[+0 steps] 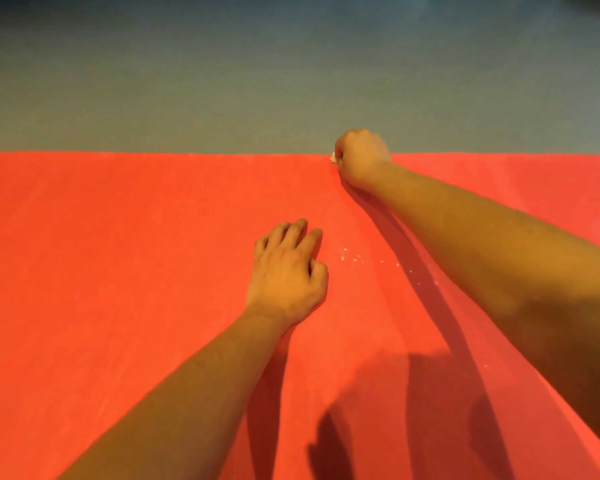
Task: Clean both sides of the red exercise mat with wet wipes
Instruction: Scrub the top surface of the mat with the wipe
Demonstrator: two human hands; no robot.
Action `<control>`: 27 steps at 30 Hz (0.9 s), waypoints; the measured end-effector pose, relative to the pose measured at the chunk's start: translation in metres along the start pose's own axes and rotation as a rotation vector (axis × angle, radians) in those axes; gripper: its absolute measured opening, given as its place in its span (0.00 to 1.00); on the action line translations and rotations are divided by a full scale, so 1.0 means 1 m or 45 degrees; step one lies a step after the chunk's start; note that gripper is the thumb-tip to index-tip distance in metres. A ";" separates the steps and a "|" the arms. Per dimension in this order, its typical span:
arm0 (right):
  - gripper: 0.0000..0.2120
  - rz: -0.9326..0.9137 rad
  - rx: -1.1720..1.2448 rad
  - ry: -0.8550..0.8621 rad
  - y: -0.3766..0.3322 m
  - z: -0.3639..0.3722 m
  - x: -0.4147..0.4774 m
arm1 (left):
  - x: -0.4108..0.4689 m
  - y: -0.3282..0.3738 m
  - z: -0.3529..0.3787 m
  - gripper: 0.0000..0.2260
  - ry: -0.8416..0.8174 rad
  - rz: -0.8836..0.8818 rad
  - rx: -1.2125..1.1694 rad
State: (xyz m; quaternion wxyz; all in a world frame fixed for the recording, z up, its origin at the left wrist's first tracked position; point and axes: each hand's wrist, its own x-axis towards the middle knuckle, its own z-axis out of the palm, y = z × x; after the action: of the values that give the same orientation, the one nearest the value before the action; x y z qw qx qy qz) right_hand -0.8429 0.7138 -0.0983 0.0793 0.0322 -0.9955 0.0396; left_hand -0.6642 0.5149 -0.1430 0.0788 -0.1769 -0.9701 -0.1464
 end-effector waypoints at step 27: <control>0.09 -0.539 0.204 -0.079 -0.027 -0.035 -0.229 | 0.003 -0.002 -0.001 0.18 0.123 0.051 -0.062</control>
State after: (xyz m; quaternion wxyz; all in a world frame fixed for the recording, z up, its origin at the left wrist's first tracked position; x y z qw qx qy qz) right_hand -0.6104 0.7027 -0.0989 0.0524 0.2477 -0.9622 0.1002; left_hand -0.6675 0.5136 -0.1415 0.1240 -0.1909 -0.9576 -0.1766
